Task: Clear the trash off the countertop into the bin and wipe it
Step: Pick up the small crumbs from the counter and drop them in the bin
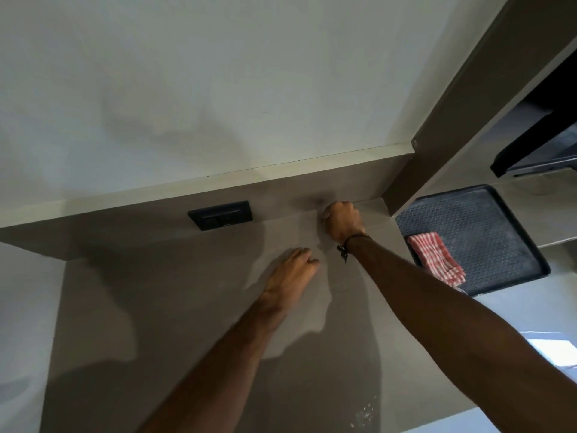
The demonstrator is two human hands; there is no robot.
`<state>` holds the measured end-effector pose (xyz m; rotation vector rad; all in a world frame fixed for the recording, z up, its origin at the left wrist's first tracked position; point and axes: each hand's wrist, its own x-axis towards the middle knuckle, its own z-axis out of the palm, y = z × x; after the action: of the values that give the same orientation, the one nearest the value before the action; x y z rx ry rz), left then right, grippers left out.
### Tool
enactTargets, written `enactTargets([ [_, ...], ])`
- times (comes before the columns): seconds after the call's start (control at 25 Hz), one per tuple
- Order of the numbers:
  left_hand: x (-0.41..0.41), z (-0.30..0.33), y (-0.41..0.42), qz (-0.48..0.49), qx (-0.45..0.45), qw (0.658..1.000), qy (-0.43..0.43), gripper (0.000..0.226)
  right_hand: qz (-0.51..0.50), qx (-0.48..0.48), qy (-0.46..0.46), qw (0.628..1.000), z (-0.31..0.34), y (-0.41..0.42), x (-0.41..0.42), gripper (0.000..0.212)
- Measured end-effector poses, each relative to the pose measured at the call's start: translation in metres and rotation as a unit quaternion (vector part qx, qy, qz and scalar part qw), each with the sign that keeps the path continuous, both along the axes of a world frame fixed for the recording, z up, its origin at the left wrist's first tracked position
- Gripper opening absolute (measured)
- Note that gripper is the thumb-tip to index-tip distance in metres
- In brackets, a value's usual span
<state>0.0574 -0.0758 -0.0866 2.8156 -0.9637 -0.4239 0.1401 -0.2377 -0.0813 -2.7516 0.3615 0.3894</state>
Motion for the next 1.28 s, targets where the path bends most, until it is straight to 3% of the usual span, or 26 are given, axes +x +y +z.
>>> enactTargets([
  [0.2, 0.001, 0.0, -0.004, 0.02, -0.025, 0.998, 0.053, 0.033, -0.039, 0.027, 0.018, 0.999, 0.0, -0.016, -0.041, 0.027],
  [0.36, -0.028, -0.004, -0.004, 0.05, -0.06, 0.995, 0.055, 0.023, -0.138, 0.062, 0.034, 0.988, 0.004, -0.036, -0.085, 0.032],
  [0.44, -0.055, -0.003, -0.006, 0.097, -0.115, 0.987, 0.061, 0.02, -0.16, 0.073, 0.042, 0.984, 0.005, -0.045, -0.108, 0.035],
  [0.92, -0.236, 0.031, -0.053, 0.338, -0.206, 0.916, 0.061, 0.032, -0.108, 0.168, 0.019, 0.98, 0.02, -0.083, -0.282, 0.018],
  [1.08, -0.248, 0.033, -0.046, 0.363, -0.213, 0.907, 0.026, 0.033, -0.093, 0.156, -0.024, 0.983, 0.029, -0.077, -0.263, 0.029],
  [1.28, -0.225, 0.013, -0.03, 0.347, -0.194, 0.917, -0.004, 0.031, 0.017, 0.068, -0.029, 0.997, 0.004, -0.054, -0.211, 0.033],
])
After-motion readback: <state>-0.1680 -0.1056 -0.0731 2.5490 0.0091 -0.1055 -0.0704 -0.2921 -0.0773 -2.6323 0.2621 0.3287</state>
